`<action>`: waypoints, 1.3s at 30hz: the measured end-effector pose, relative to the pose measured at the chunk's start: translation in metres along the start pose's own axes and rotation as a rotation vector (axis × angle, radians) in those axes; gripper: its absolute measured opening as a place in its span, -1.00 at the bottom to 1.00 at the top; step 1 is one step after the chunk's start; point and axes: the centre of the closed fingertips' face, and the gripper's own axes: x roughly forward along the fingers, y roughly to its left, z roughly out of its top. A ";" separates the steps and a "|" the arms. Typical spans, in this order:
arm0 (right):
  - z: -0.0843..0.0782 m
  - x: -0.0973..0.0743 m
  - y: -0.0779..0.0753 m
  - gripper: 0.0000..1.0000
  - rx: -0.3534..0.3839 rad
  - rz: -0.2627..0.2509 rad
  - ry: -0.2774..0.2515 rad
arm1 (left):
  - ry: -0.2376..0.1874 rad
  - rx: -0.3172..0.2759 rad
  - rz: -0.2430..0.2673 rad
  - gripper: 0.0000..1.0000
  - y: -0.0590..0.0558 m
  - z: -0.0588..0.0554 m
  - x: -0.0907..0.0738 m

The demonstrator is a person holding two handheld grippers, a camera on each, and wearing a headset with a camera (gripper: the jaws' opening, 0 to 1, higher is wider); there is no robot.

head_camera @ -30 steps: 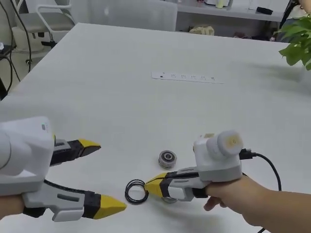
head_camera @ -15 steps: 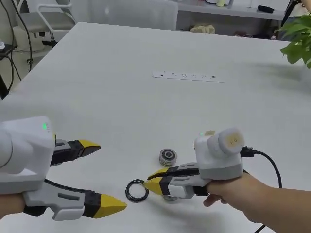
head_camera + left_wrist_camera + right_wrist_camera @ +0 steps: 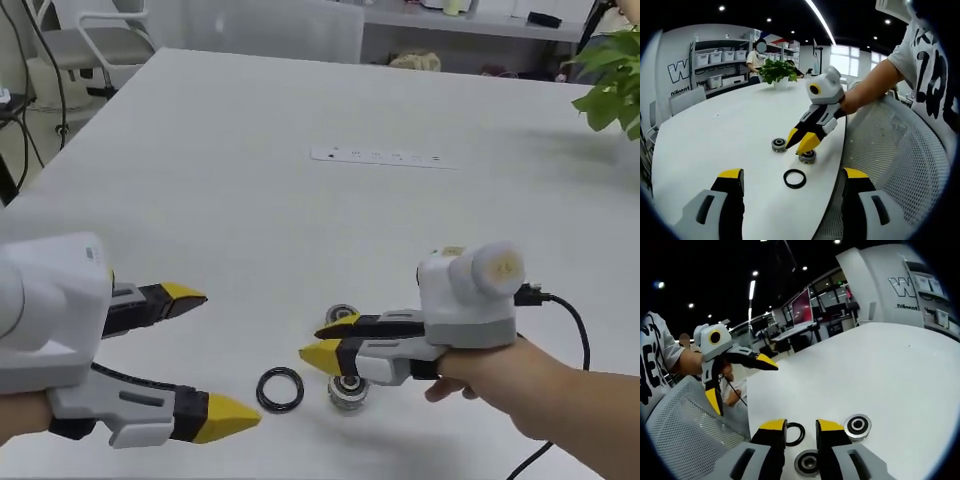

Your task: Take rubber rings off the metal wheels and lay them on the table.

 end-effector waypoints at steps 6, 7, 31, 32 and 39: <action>0.009 -0.013 -0.002 -0.50 -0.016 -0.019 -0.031 | -0.010 -0.015 -0.002 0.58 -0.003 0.004 0.000; 0.011 -0.015 -0.002 -0.47 -0.019 -0.020 -0.035 | -0.010 -0.010 0.001 0.58 -0.003 0.004 0.000; 0.037 -0.076 0.005 0.09 -0.171 -0.067 -0.118 | -0.019 0.000 0.022 0.60 -0.005 0.020 -0.007; 0.037 -0.080 0.005 0.11 -0.181 -0.069 -0.118 | -0.019 -0.001 0.024 0.60 -0.005 0.021 -0.007; 0.034 -0.100 0.005 0.30 -0.219 -0.084 -0.121 | -0.013 -0.001 0.030 0.64 -0.005 0.022 -0.009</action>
